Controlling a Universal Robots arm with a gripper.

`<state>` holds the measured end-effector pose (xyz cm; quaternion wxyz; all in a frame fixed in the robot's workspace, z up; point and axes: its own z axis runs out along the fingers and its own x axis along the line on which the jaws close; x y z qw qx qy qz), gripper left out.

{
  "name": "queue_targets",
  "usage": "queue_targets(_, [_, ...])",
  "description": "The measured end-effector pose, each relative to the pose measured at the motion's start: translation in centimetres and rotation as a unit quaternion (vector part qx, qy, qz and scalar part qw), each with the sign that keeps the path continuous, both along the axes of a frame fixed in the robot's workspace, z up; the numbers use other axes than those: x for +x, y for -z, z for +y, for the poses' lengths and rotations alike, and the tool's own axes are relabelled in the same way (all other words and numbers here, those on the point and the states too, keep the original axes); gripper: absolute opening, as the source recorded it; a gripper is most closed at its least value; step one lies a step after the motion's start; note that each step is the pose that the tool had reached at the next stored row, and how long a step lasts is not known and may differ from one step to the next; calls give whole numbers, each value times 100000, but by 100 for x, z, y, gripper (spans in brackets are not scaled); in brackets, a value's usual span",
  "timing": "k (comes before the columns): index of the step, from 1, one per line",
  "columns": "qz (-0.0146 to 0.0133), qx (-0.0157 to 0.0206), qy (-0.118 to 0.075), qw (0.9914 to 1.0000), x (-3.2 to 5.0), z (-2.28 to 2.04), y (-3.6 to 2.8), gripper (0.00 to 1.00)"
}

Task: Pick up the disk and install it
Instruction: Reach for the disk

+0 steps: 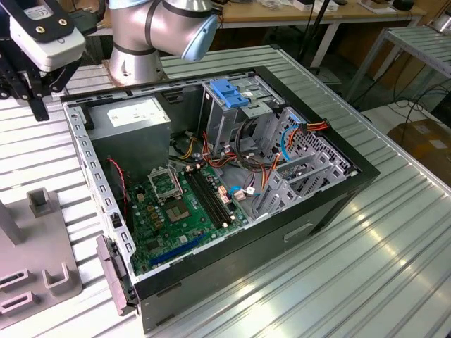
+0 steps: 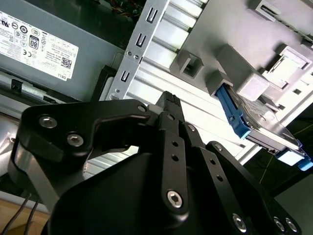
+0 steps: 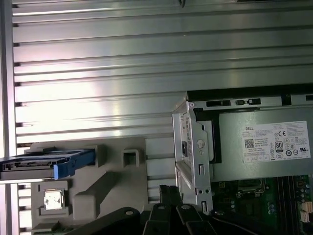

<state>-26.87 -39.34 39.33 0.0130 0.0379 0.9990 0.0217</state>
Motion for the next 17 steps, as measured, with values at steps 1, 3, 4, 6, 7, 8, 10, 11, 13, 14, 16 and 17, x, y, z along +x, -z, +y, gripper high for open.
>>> queue_targets(1, [-6, 2, 1, 100000, -17, 0, 0, 10])
queue_targets(3, [-4, 0, -4, 100000, -65, 1, 0, 10])
queue_targets(4, [-2, 0, -1, 100000, -85, 2, 0, 10])
queue_targets(6, [-6, 2, 3, 100000, -127, 5, 1, 10])
queue_targets(7, [-4, 2, 2, 100000, -154, 7, 0, 10])
queue_targets(8, [0, 0, 3, 100000, -172, 9, 0, 10])
queue_targets(10, [-1, -1, 0, 100000, -225, 17, 0, 10])
queue_targets(11, [-1, 1, -2, 100000, -243, 20, 0, 10])
queue_targets(13, [-2, 1, -1, 100000, -287, 29, 0, 10])
queue_targets(14, [-2, 1, 4, 100000, -321, 39, 0, 10])
queue_targets(16, [0, 0, 3, 100000, -365, 50, 0, 10])
queue_targets(17, [-4, 2, 0, 100000, -393, 56, 0, 10])
